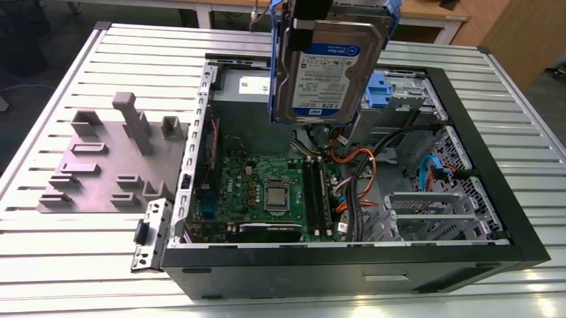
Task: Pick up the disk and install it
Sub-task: 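Insert the disk into the insertion slot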
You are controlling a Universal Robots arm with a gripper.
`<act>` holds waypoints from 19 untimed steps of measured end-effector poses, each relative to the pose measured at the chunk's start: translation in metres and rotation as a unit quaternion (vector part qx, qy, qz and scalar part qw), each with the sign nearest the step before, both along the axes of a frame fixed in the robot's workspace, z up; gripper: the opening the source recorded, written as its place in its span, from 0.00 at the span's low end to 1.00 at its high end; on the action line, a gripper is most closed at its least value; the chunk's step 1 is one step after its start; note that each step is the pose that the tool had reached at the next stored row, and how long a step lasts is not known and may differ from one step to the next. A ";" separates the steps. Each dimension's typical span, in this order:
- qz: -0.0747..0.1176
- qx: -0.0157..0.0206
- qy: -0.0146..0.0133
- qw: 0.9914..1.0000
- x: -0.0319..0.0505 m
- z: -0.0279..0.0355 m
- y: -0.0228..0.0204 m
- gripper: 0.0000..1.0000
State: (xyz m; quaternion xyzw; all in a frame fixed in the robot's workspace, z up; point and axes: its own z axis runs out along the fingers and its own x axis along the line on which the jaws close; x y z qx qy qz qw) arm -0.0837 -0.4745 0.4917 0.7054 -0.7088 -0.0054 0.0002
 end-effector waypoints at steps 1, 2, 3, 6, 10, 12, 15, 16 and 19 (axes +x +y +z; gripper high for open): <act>0.000 0.000 0.000 1.000 0.0000 0.0000 -0.0013 0.36; 0.000 0.000 0.000 1.000 0.0000 0.0000 -0.0026 0.36; 0.000 0.000 0.000 1.000 0.0000 0.0000 -0.0041 0.36; 0.000 0.000 0.000 1.000 0.0000 0.0000 -0.0075 0.36; 0.000 0.000 0.000 1.000 0.0000 0.0000 -0.0104 0.36; 0.000 0.000 0.000 1.000 0.0003 0.0000 -0.0112 0.36; 0.000 0.000 0.000 1.000 0.0015 0.0000 -0.0122 0.36; 0.000 0.000 0.000 1.000 0.0023 0.0000 -0.0125 0.36; 0.000 0.000 0.000 1.000 0.0049 0.0000 -0.0132 0.36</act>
